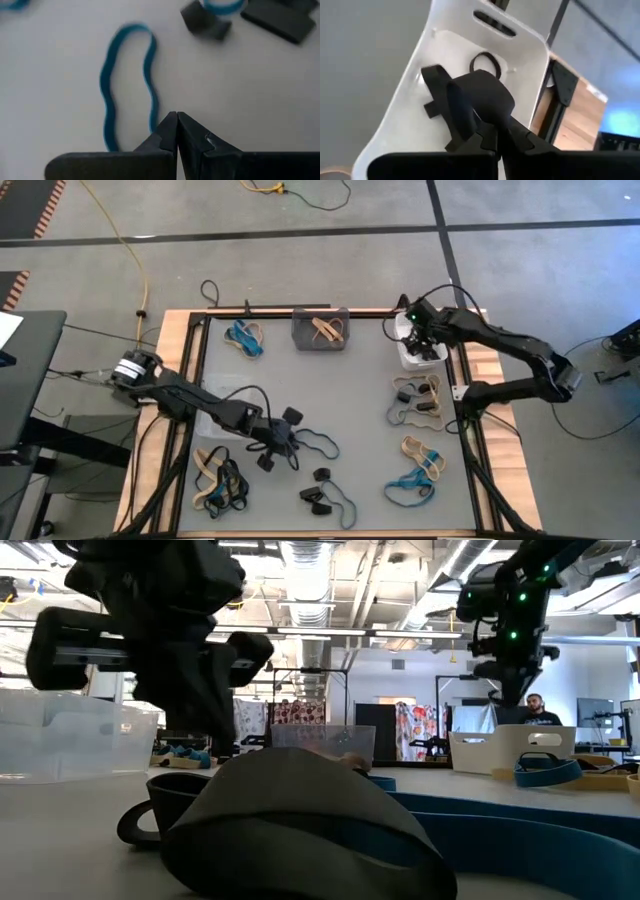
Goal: Sort rubber bands into baskets
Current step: Put the black rubber band into the white bin
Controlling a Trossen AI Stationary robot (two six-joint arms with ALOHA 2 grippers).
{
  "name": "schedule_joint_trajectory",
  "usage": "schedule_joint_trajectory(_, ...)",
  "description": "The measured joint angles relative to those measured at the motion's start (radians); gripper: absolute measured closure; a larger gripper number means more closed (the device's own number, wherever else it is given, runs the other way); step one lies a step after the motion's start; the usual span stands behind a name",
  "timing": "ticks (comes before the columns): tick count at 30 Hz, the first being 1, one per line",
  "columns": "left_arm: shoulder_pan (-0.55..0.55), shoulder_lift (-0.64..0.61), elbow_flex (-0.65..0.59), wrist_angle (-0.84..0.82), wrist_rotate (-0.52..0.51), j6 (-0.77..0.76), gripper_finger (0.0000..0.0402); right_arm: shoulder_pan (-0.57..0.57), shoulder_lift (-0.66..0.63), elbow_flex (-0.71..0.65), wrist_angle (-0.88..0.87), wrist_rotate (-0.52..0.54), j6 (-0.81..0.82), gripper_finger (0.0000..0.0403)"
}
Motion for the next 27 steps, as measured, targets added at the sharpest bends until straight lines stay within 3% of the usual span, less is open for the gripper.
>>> schedule_joint_trajectory(5,-0.002,0.057,0.000,0.097,-0.010,0.006,0.0378,-0.077,0.045,-0.027,0.059,-0.105,-0.028,0.0370)
schedule_joint_trajectory(13,0.030,0.160,0.001,0.175,0.004,-0.034,0.0275,-0.150,0.126,-0.065,0.128,-0.158,-0.057,0.0369)
schedule_joint_trajectory(17,0.054,0.160,0.001,0.175,0.014,-0.065,0.0251,-0.151,0.161,-0.065,0.154,-0.189,-0.067,0.0367)
schedule_joint_trajectory(21,0.073,0.160,0.002,0.171,0.017,-0.086,0.0277,-0.151,0.184,-0.065,0.171,-0.197,-0.067,0.0362)
schedule_joint_trajectory(27,0.100,0.160,0.002,0.141,0.085,-0.121,0.0381,-0.157,0.187,-0.065,0.178,-0.196,-0.063,0.0325)
